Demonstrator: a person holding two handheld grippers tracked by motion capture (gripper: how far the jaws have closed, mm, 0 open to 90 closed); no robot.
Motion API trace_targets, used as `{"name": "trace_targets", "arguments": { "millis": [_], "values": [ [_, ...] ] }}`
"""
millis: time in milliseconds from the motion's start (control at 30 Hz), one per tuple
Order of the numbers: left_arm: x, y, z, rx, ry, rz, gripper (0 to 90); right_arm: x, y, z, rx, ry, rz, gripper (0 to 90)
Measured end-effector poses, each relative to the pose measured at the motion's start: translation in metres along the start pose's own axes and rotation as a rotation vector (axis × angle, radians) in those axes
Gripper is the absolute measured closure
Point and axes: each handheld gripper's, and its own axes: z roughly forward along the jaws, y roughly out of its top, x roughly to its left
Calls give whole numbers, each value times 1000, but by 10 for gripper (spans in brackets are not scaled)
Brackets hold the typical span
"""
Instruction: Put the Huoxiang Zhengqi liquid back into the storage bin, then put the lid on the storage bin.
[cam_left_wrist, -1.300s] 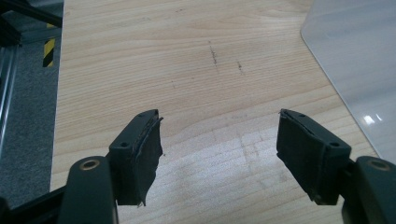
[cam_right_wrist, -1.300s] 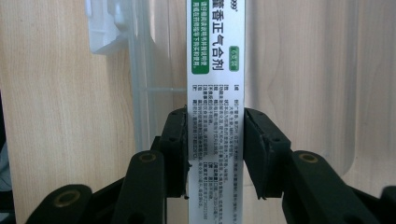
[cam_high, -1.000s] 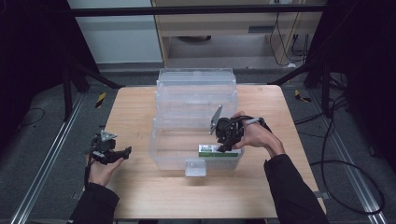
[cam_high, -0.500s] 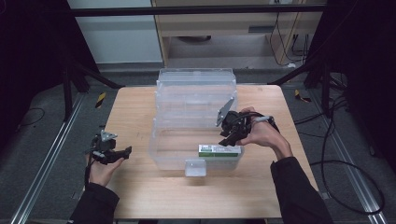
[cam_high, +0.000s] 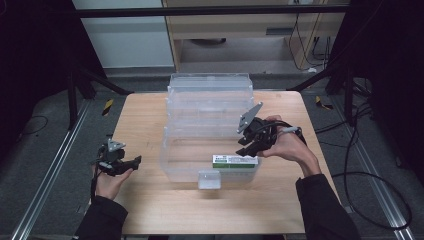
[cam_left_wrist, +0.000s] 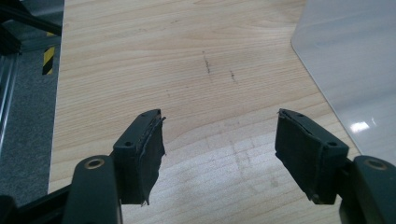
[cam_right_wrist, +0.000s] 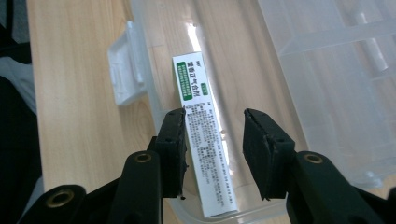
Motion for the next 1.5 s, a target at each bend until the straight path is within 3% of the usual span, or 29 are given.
{"name": "trace_targets", "arguments": {
  "millis": [333, 500, 633, 1000, 1500],
  "values": [
    [-5, 1, 0, -14, -20, 14, 344, 6, -16, 0, -39, 3, 37, 596],
    [-8, 2, 0, -25, -35, 23, 356, 12, -19, -1, -64, -9, 29, 594],
    [-9, 3, 0, -25, -41, 31, 356, 17, -17, 4, -85, 19, 16, 590],
    [-9, 3, -2, -34, -40, 31, 354, 29, -1, 30, -74, 54, -22, 556],
    [-7, 4, -5, -41, -40, 25, 352, 31, 8, 59, -31, 76, -49, 561]
  ]
}}
